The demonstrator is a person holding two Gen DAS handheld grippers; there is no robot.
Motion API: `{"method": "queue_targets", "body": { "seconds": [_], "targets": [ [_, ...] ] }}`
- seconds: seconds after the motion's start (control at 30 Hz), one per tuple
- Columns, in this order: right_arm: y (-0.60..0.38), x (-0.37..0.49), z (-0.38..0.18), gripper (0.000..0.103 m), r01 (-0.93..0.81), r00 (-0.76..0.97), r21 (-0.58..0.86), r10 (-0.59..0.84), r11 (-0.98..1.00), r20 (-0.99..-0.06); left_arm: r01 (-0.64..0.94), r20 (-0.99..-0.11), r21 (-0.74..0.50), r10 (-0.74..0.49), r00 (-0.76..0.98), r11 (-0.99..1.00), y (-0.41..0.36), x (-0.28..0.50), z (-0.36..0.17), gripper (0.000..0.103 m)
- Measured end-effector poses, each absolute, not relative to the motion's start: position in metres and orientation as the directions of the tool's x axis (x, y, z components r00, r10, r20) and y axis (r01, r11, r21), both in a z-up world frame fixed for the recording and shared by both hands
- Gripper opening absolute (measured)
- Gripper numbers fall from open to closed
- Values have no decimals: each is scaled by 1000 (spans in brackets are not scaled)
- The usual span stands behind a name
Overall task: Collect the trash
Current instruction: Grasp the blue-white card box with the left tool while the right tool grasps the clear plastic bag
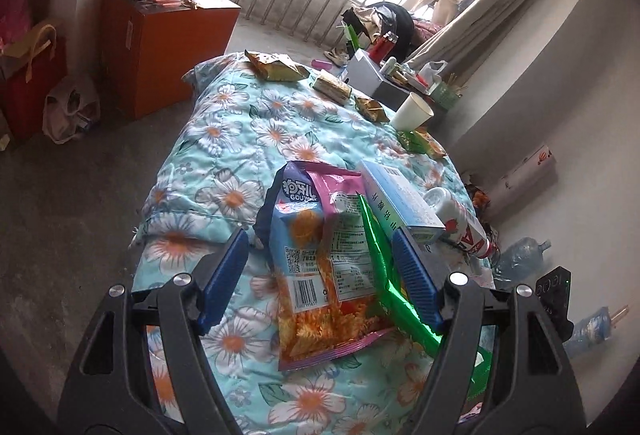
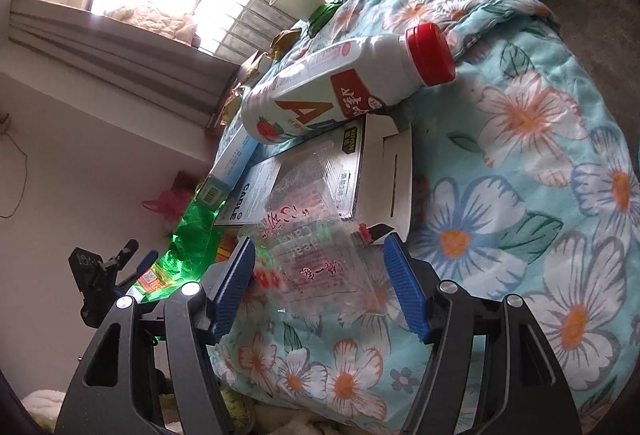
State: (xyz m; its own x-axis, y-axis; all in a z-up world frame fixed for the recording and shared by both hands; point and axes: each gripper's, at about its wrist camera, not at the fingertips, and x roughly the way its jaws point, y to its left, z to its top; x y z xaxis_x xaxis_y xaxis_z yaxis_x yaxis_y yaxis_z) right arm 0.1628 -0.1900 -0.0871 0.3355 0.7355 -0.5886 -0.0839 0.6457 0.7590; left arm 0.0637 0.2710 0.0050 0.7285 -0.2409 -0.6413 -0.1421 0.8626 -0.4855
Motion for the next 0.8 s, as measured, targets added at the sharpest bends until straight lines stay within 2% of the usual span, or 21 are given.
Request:
{"method": "queue_targets", "body": {
  "seconds": [0.17,0.3,0.5,0.8],
  "targets": [
    [-187,164,-91,65,-77,353,732,705,677,-615,-130,-634,-508,-267,726,852,273,75,0,70],
    [-192,169,-93,65,-69,382,747,709,661,-593,-127,-640,-514,-281,716,848,274,81,-5,70],
    [-177,167,-95,65,-118,324,739,729,664,-603,-126,-649,-513,-287,704,849,279,93,-3,70],
    [-174,168,-99,63,-134,308,729,727,671,-613,48,-713,-462,-403,574,885,248,169,31,71]
  ]
}}
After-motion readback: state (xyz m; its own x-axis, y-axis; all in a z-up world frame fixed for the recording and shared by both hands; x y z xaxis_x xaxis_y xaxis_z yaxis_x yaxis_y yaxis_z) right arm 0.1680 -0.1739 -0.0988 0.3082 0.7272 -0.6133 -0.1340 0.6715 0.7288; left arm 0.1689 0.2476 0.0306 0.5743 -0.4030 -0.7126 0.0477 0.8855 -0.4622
